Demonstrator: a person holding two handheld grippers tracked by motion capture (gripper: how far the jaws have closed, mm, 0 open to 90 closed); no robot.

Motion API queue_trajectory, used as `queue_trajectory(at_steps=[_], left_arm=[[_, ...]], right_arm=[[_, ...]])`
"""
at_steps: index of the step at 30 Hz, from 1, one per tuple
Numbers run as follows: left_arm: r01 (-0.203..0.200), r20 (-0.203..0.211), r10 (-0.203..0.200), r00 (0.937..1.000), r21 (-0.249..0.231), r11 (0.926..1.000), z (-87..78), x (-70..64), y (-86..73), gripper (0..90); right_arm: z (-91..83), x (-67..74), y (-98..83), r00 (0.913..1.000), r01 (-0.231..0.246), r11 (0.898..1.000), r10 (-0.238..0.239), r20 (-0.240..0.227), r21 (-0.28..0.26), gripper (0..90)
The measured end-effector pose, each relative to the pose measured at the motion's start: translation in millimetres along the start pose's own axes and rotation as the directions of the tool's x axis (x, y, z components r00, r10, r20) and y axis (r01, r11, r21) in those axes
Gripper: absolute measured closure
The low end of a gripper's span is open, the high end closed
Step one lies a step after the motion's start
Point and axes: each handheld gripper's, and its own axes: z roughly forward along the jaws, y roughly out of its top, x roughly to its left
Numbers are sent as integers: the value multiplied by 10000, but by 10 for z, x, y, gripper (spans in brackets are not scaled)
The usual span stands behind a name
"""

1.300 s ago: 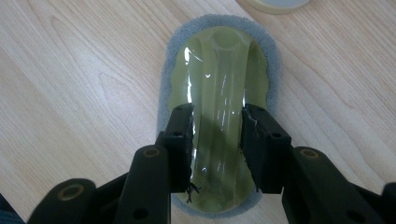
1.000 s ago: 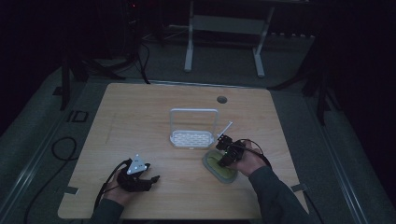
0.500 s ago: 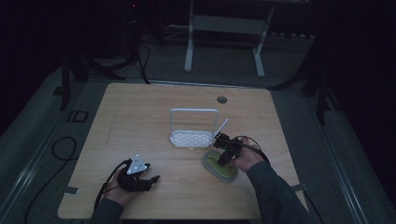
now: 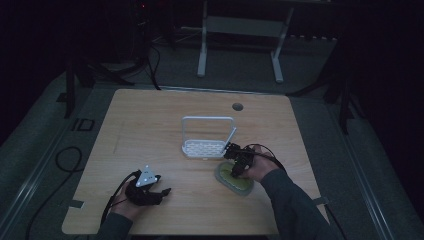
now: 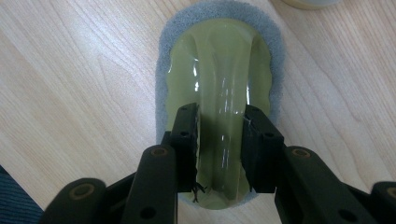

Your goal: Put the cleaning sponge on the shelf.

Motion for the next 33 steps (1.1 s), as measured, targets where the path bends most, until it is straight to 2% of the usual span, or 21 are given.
queue_trajectory(at_steps=[3,6,12,16,20,33], left_arm=[[8,-3,-8,10000,1,10000,0,-1,0,372],[1,-1,-1,10000,-1,10000,0,0,0,372],[6,-1,-6,10000,-8,10000,1,-1,0,372],[6,-2,-6,10000,0,10000,0,0,0,372],[-2,-3,2,10000,1,10000,0,0,0,372],[1,0,-1,10000,-6,10000,0,0,0,372]], right_arm=[[0,4,15,9998,176,9998,-176,113,54,711],[-5,17,21,9981,553,9984,-554,257,76,712],[-30,57,21,9957,846,9964,-843,393,-73,713],[-56,83,29,9909,1210,9926,-1203,605,-89,713],[-92,110,48,9885,1356,9905,-1338,709,-212,713],[-197,177,94,9732,2041,9768,-1953,1217,-643,713]])
